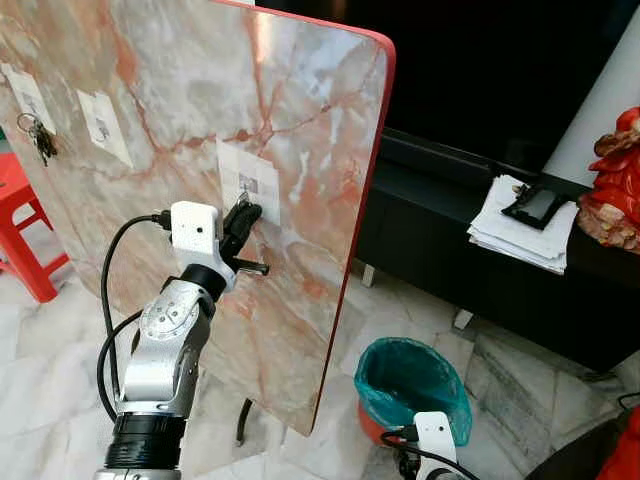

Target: Hang keys on a hook

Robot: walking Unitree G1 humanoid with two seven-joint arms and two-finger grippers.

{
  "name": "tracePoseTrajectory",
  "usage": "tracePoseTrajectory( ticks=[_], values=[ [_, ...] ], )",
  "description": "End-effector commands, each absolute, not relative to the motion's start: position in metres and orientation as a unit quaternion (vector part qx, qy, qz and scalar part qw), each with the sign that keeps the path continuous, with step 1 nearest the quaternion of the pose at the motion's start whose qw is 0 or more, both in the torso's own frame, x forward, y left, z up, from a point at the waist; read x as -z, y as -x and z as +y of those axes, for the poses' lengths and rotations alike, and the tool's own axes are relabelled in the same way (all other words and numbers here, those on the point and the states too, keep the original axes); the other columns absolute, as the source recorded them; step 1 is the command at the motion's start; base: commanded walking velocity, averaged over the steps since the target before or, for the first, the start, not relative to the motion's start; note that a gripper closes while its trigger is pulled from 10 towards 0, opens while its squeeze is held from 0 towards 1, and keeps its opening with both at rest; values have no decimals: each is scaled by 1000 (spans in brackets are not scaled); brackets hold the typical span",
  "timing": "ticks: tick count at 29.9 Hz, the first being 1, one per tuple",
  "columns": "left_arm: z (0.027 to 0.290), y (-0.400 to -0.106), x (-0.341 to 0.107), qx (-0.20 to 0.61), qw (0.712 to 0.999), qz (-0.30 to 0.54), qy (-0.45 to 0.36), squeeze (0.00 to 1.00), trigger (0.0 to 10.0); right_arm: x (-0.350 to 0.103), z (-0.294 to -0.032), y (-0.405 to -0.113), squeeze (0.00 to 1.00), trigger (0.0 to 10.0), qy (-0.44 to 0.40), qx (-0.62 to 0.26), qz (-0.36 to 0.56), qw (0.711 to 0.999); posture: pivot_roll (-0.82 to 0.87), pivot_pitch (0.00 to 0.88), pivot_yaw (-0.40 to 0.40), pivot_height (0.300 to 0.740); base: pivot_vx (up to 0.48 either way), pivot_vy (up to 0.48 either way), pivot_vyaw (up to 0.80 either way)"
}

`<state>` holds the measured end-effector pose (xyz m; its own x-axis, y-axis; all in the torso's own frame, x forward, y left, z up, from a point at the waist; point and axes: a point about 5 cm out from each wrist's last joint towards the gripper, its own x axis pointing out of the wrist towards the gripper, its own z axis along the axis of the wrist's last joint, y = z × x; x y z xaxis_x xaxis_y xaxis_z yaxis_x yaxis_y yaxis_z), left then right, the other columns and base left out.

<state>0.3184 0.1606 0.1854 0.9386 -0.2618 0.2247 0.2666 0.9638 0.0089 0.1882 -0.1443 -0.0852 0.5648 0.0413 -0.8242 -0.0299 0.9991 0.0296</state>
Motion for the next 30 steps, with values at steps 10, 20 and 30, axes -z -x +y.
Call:
tracePoseTrajectory(
  ticks=[10,20,30],
  values=[
    [166,-321,-184,122,985,-98,66,0,10000,87,-147,-185,0,10000,-3,-18,473,881,51,0,-103,740,0,0,0],
    [164,-321,-179,127,986,-84,71,0,10000,87,-147,-185,0,10000,-2,-19,473,881,50,0,-103,740,0,0,0],
    [164,-318,-176,131,986,-74,65,0,10000,87,-147,-185,0,10000,-2,-20,474,881,51,0,-104,740,0,0,0]
  ],
)
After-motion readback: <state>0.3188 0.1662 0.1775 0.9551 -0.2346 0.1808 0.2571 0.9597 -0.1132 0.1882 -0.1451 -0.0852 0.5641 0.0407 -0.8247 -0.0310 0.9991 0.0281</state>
